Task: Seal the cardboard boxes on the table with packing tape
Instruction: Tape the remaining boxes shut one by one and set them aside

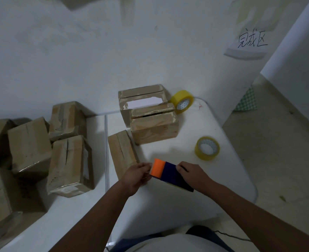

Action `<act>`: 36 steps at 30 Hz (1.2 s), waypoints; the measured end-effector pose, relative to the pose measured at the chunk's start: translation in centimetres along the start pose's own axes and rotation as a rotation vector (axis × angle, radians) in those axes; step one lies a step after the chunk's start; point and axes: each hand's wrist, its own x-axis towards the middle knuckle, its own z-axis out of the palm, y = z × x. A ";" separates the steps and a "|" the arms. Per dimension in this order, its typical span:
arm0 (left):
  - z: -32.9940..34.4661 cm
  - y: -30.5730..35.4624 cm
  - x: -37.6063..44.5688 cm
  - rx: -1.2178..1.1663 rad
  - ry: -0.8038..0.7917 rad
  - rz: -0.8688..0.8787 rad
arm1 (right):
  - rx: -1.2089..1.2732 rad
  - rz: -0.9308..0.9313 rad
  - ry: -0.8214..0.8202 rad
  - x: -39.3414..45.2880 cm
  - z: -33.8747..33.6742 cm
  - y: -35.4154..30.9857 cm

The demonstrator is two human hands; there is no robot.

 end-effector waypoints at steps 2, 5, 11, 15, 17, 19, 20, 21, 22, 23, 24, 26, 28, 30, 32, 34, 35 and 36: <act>0.2 -0.2 -0.4 0.038 0.056 0.032 | -0.038 -0.006 0.009 0.1 0.0 -0.2; 0.4 -0.9 -0.7 0.072 0.127 0.096 | -0.088 -0.014 -0.004 0.3 0.1 -0.7; -0.2 -2.2 -1.4 -0.023 0.219 0.120 | -0.197 -0.126 -0.066 0.5 0.1 -1.4; -1.2 -3.3 -2.0 -0.079 0.318 0.151 | -0.249 -0.192 -0.114 0.9 0.4 -2.1; -1.7 -3.7 -2.4 -0.080 0.367 0.155 | -0.264 -0.220 -0.144 1.2 1.0 -2.8; -2.4 -4.0 -2.7 -0.081 0.395 0.155 | -0.267 -0.242 -0.165 1.6 1.6 -3.5; -3.1 -4.2 -2.8 -0.103 0.416 0.156 | -0.274 -0.253 -0.174 1.8 1.8 -3.6; -4.1 -4.5 -2.9 -0.140 0.456 0.159 | -0.294 -0.264 -0.183 2.0 1.8 -3.6; -5.3 -4.7 -3.1 -0.179 0.513 0.161 | -0.328 -0.267 -0.195 2.3 1.7 -3.2; -6.5 -5.1 -3.3 -0.211 0.570 0.157 | -0.364 -0.260 -0.205 2.5 1.3 -2.8; -7.4 -5.5 -3.5 -0.224 0.610 0.145 | -0.391 -0.244 -0.211 2.7 0.9 -2.2; -8.2 -6.6 -4.0 -0.228 0.602 0.104 | -0.430 -0.221 -0.213 3.1 0.3 -1.1; -7.7 -7.2 -4.3 -0.226 0.541 0.078 | -0.491 -0.220 -0.200 3.6 0.1 -0.6; -6.8 -7.6 -4.3 -0.212 0.522 0.076 | -0.518 -0.202 -0.173 4.0 0.2 -0.5; -5.8 -7.8 -4.1 -0.223 0.569 0.078 | -0.536 -0.190 -0.112 4.4 0.2 -0.8; -5.1 -7.8 -3.7 -0.254 0.656 0.062 | -0.593 -0.201 -0.060 4.7 0.2 -1.5; -4.8 -7.9 -3.5 -0.271 0.687 0.053 | -0.624 -0.209 -0.045 4.8 0.3 -1.8; -4.6 -8.0 -3.2 -0.284 0.707 0.048 | -0.653 -0.218 -0.037 4.9 0.5 -2.1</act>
